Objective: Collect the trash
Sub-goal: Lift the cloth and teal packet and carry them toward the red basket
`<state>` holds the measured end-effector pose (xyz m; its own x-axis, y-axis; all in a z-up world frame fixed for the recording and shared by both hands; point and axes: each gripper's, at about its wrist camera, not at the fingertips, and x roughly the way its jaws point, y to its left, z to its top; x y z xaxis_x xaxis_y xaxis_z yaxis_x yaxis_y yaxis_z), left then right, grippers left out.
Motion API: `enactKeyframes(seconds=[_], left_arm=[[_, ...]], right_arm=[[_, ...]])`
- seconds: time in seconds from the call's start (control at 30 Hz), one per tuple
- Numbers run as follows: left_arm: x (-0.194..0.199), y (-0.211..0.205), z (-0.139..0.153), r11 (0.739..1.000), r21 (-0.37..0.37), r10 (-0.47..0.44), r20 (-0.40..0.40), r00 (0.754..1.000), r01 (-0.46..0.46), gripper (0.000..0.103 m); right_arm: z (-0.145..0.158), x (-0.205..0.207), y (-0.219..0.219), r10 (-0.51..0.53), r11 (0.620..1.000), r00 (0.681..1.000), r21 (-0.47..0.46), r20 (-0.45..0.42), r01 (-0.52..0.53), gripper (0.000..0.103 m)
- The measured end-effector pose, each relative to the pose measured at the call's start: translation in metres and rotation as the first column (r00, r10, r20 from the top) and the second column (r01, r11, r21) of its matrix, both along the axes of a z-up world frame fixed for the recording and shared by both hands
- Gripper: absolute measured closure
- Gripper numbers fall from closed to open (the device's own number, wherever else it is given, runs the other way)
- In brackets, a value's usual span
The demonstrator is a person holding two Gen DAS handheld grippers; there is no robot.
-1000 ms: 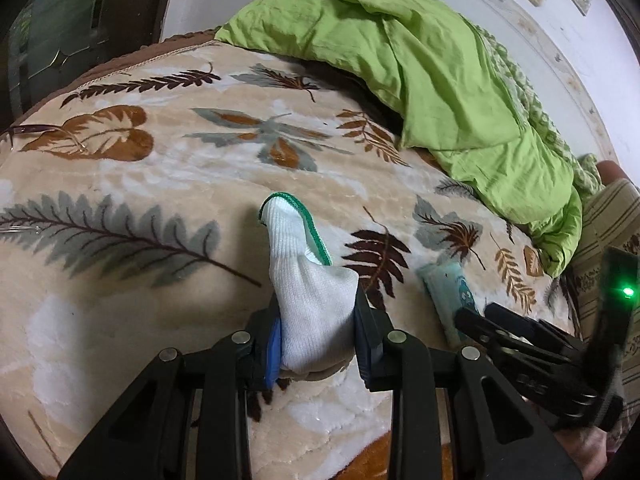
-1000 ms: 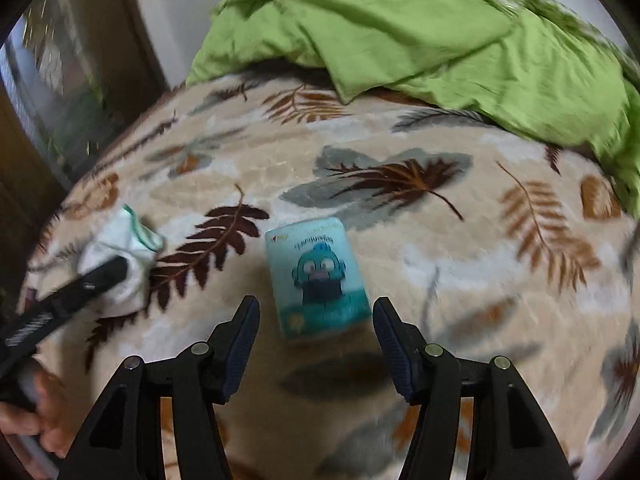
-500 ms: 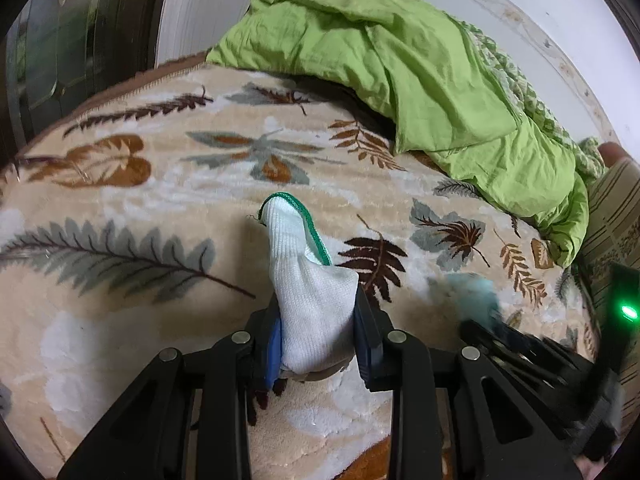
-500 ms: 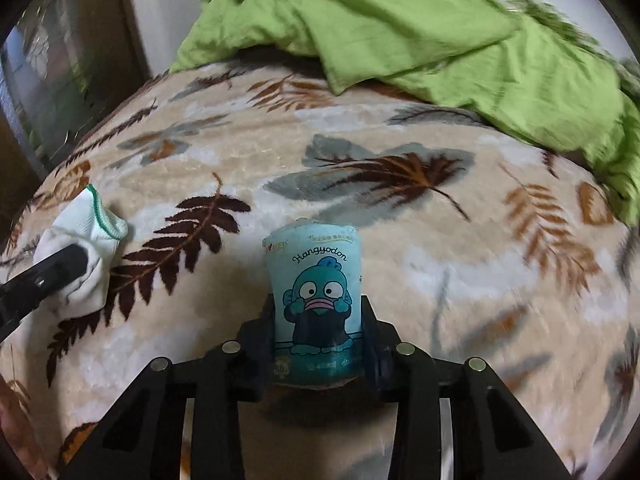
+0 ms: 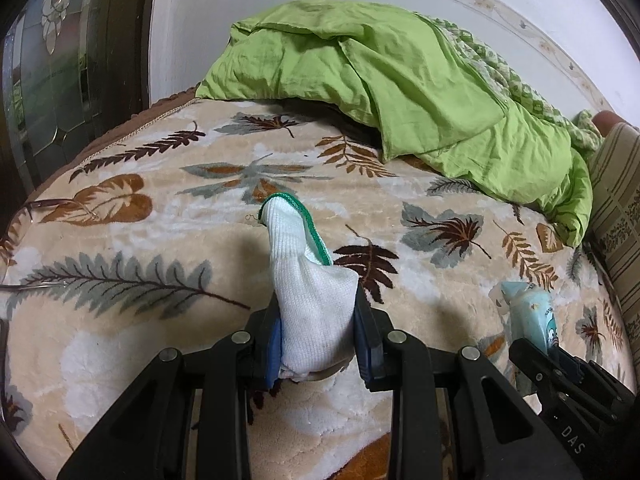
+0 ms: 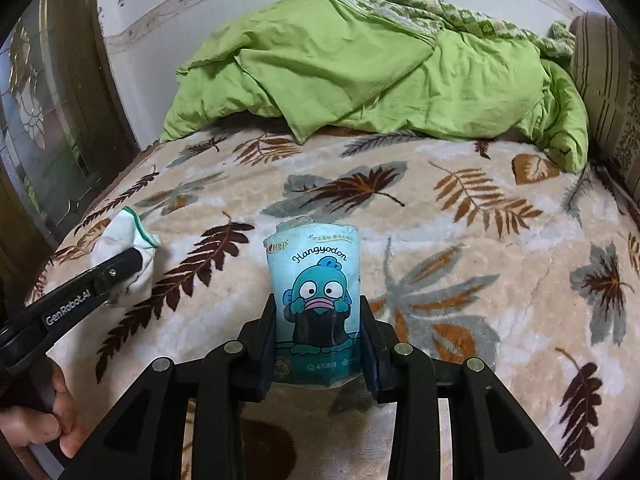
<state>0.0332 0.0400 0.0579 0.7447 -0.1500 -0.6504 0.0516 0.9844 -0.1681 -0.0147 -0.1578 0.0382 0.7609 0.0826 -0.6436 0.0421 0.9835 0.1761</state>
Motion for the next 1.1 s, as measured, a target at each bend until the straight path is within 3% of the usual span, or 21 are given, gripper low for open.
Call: enactKeyframes(seconds=[0.8,1.1], left_arm=[[-0.012,-0.016,0.008,0.999,-0.001,-0.045,0.017,0.999,0.045,0.075],[-0.042,-0.028,0.015,0.995,0.012,-0.098,0.041,0.994,0.097,0.075]], right_arm=[[0.008,-0.009,-0.001,-0.001,1.0,0.998,0.022,0.058,0.0,0.066],[0.023,-0.048,-0.01,-0.054,0.997,0.994,0.067,0.097,0.048,0.065]])
